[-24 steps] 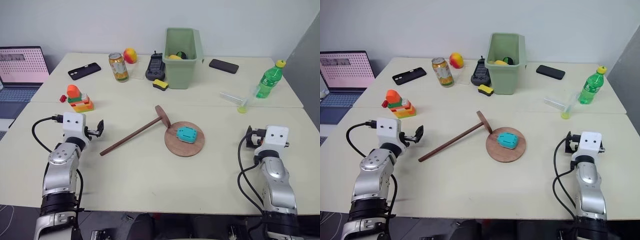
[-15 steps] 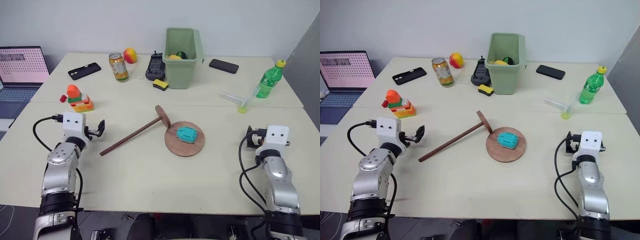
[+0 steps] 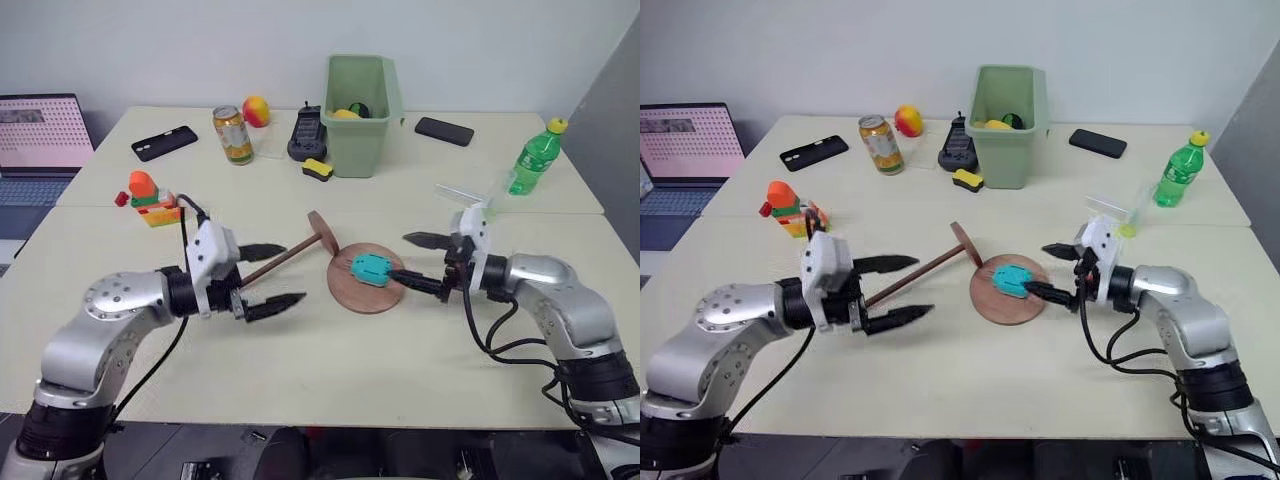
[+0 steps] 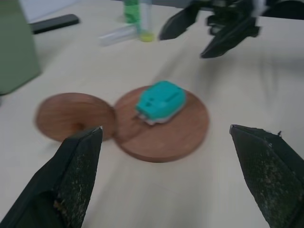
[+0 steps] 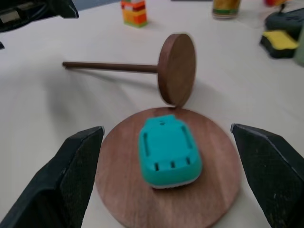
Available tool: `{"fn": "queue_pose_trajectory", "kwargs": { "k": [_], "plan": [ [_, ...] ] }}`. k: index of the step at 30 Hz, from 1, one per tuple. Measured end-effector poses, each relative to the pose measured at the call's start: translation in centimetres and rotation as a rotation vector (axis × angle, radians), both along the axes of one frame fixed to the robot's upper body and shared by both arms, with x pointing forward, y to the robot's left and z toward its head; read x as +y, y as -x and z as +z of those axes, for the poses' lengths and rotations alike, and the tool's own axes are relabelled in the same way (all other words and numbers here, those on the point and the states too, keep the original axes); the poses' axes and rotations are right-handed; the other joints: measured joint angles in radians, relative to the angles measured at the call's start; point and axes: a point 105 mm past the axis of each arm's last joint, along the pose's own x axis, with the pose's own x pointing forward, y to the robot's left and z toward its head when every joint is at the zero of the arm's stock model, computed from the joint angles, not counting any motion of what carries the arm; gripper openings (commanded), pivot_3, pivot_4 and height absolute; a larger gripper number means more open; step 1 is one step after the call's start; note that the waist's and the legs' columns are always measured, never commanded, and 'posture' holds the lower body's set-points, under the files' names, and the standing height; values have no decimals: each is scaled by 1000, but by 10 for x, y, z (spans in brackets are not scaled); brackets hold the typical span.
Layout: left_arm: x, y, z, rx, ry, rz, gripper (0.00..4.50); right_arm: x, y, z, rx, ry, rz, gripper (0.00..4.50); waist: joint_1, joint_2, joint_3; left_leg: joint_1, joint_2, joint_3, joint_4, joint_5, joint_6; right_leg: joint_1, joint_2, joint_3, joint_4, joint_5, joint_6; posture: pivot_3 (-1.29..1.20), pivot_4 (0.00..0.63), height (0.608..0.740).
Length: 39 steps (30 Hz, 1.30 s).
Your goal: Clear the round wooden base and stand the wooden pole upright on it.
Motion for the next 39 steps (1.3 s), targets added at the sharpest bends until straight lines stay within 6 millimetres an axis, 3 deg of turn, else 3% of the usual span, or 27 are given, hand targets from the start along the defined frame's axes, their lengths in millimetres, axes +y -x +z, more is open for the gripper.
{"fn": "queue_pose_trajectory", "kwargs": {
  "k": [4, 8, 18, 25, 26, 33, 39],
  "plan": [
    [-10, 14, -10, 7, -11, -65, 4452, 16, -15, -7, -33, 49, 21, 4500, 0, 0, 0, 0, 0, 0, 0, 0, 0, 0, 0, 0, 0, 0, 0, 0, 150, 740],
    [-11, 12, -9, -12, 6, -53, 4452, 14, -25, -20, -33, 101, -2, 4500, 5, 0, 0, -1, 0, 0, 0, 0, 0, 0, -1, -1, -1, 0, 0, 0, 150, 740],
    [-12, 8, -7, -30, 24, -31, 4452, 23, -20, -31, 20, 109, 57, 4500, 2, 0, 0, -1, 0, 0, 0, 0, 0, 0, -1, 0, 0, 0, 0, 0, 150, 740],
    [-12, 7, -5, -48, 20, -28, 4452, 25, -27, -38, 32, 130, 9, 4500, 2, 0, 0, -1, 0, 0, 0, 0, 0, 0, -1, 0, 0, 0, 0, 0, 150, 740],
    [-13, 6, -4, -51, 21, -27, 4500, 25, -28, -39, 33, 134, 5, 4133, 2, 0, 0, -1, 0, 0, 0, 0, 0, 0, -1, 0, 0, 0, 0, 0, 150, 740],
    [-16, 2, 5, -85, 45, -25, 4500, 24, -29, -42, 42, 138, -4, 2795, 1, 0, 0, -1, 0, 0, 0, 0, 0, 0, -1, 0, 0, 0, 0, 0, 150, 740],
    [-18, 1, 5, -83, 46, -29, 4500, 24, -27, -40, 45, 131, -2, 2749, 1, 0, 0, -1, 0, 0, 0, 0, 0, 0, -1, 0, 0, 0, 0, 0, 150, 740]
  ]
}}
